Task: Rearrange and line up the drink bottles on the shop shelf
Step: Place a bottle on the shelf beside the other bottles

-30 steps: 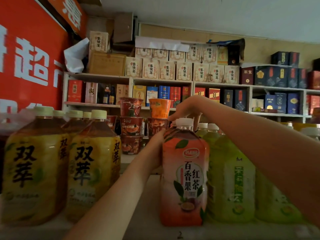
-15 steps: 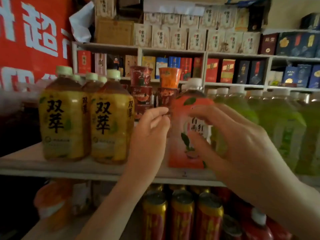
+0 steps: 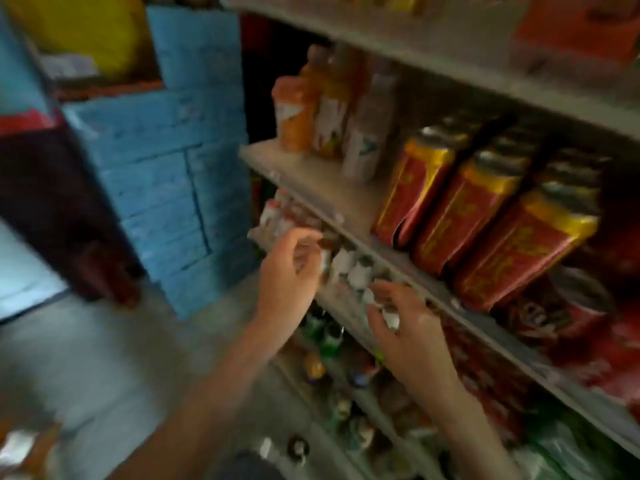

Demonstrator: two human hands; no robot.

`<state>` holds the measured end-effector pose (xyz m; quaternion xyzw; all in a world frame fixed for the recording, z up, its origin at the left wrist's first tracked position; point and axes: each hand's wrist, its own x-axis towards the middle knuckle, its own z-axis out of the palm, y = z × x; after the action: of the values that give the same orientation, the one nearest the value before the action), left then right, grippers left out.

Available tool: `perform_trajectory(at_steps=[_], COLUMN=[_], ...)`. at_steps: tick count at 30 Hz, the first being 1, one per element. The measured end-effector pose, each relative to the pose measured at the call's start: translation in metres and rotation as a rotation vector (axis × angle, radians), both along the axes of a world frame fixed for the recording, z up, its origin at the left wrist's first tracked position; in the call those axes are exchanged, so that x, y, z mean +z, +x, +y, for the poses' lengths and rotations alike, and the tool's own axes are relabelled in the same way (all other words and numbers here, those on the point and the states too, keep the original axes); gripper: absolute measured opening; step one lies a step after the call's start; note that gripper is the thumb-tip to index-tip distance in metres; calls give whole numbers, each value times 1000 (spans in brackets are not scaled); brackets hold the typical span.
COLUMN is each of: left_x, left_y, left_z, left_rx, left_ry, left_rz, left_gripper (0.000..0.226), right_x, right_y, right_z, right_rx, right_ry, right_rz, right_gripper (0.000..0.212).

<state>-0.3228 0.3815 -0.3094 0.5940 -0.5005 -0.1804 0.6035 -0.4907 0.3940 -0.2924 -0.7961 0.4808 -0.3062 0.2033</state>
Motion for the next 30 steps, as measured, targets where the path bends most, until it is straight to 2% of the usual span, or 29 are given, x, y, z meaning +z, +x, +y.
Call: perform_trajectory(at_steps=[4, 8, 12, 16, 19, 21, 24, 30], left_x=[-74, -116, -153, -186, -204, -217, -239, -291], left_y=[-14, -24, -27, -30, -37, -42, -50, -90], left_z=[60, 114, 153, 173, 180, 189, 204, 226], left_rx=[198, 292, 347, 364, 393, 478, 584, 669], left_ry=[196, 323, 450, 537, 545, 586, 646, 677], left_rz=[90, 182, 137, 131, 112, 90, 70, 38], left_gripper=[22, 22, 17, 17, 18, 19, 22, 22], right_x=[-74, -125, -172, -205, -231, -246, -272, -351], right_y=[-9, -9, -3, -4, -15, -26, -49, -112], right_z=[21, 43, 61, 78, 87, 92, 93, 86], right_rx=[98, 193, 272, 262, 295, 305, 289, 372], right_ry=[179, 365, 324, 449, 340, 352, 458, 543], right_rz=[45, 158, 391, 417, 521, 590, 585, 618], right_gripper=[24, 24, 30, 39, 34, 37, 38, 40])
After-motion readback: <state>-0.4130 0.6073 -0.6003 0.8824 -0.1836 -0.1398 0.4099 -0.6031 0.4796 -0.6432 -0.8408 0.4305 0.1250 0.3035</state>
